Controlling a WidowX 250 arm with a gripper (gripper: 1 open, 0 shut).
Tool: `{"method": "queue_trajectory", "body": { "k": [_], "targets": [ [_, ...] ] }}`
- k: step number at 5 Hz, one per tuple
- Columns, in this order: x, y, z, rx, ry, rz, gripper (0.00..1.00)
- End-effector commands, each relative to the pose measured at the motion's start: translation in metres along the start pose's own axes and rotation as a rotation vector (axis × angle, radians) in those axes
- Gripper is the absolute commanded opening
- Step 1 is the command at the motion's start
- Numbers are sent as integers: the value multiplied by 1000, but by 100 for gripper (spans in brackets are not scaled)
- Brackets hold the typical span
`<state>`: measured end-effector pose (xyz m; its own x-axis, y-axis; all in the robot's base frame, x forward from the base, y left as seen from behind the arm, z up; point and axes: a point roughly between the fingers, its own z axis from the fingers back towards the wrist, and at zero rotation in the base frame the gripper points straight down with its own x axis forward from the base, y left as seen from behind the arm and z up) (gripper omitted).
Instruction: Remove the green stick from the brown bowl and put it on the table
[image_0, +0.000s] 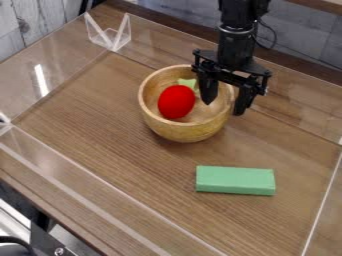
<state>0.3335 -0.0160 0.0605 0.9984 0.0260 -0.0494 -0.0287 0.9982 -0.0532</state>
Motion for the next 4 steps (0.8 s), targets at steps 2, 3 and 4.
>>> {"method": "queue_trajectory", "body": {
  "k": [2, 3, 4],
  "targets": [
    [12, -6, 15, -9, -79, 10, 0],
    [13, -4, 7, -12, -82, 28, 0],
    [14, -1, -2, -15, -84, 45, 0]
  ]
}}
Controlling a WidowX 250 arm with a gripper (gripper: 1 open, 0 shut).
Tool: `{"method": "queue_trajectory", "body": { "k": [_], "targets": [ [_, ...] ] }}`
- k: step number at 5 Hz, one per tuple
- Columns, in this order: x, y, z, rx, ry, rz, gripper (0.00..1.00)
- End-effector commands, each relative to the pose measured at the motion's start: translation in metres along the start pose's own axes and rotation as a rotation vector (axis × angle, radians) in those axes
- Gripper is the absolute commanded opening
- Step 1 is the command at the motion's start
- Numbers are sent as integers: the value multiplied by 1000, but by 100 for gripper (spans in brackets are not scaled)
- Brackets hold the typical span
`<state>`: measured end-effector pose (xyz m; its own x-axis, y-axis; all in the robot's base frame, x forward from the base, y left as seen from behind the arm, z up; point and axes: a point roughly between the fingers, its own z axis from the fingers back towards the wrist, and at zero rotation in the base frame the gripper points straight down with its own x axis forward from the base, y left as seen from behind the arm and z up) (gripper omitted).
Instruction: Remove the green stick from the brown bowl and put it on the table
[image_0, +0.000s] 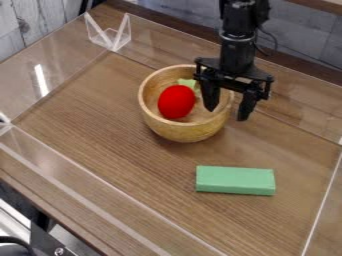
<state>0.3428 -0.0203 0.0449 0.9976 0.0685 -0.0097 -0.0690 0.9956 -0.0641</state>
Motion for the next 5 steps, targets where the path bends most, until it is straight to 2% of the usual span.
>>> {"method": "queue_trajectory", "body": {
  "k": [1, 2, 4, 5],
  "targets": [
    [6, 7, 15, -6, -48, 81, 0],
    [7, 13, 17, -8, -55, 158, 0],
    [16, 11, -1, -14, -54, 96, 0],
    [20, 3, 6, -18, -57, 97, 0]
  ]
}}
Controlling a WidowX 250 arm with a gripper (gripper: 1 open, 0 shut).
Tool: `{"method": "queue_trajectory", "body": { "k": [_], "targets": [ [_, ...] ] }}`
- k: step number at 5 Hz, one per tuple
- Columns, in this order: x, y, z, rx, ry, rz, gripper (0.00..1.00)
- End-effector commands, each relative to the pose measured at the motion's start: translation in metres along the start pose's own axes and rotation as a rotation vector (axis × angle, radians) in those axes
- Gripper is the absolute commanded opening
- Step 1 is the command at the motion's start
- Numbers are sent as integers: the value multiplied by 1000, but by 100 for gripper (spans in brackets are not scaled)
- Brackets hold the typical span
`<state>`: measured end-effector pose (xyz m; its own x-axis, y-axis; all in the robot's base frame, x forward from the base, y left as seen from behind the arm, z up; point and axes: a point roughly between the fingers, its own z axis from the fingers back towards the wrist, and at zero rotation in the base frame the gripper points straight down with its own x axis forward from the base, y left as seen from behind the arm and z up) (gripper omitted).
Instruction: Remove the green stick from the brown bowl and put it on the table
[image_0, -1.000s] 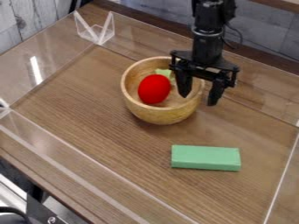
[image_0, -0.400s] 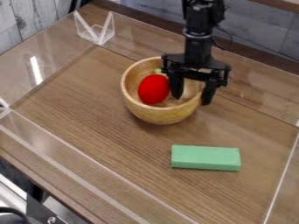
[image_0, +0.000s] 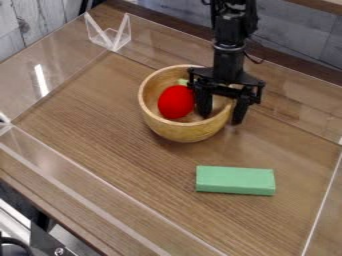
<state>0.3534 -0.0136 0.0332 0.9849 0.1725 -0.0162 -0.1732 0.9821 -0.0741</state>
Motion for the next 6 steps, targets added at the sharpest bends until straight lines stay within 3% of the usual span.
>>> {"method": "queue_trajectory", "body": {
  "k": [1, 3, 6],
  "targets": [
    [12, -13, 25, -13, -58, -8, 0],
    [11, -19, 5, -19, -66, 34, 0],
    [16, -11, -17, -27, -75, 78, 0]
  ]
}}
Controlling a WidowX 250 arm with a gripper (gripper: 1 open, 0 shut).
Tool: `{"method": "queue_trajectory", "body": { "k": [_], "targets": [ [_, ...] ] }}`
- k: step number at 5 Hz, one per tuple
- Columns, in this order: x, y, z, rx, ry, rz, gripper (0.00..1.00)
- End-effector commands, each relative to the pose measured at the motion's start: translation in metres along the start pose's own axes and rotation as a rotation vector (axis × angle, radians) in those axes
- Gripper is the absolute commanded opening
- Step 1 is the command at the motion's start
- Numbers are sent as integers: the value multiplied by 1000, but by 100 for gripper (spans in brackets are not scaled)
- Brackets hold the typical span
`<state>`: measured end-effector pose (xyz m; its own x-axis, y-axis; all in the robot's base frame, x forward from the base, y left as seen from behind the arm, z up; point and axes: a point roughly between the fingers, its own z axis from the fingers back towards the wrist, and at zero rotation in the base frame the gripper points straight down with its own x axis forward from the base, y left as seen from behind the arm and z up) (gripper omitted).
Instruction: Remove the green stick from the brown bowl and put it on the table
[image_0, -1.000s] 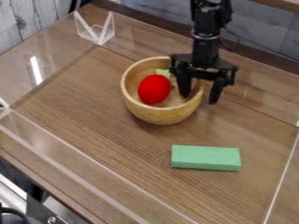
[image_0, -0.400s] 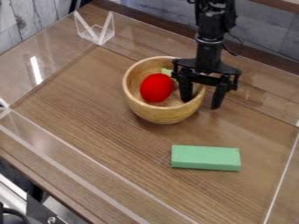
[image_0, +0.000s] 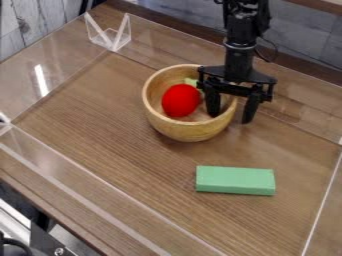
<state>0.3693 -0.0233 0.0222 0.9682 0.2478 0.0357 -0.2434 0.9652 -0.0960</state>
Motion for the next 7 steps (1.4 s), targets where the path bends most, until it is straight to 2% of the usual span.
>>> {"method": "queue_trajectory", "body": {
  "k": [1, 2, 4, 5, 7],
  "targets": [
    [-4, -2, -5, -8, -18, 11, 0],
    [-10, -5, -5, -10, -20, 17, 0],
    [-10, 7, -3, -15, -18, -10, 0],
    [-2, 21, 22, -58, -50, 50, 100],
    [-20, 25, 68, -134, -137, 218, 100]
  ]
}}
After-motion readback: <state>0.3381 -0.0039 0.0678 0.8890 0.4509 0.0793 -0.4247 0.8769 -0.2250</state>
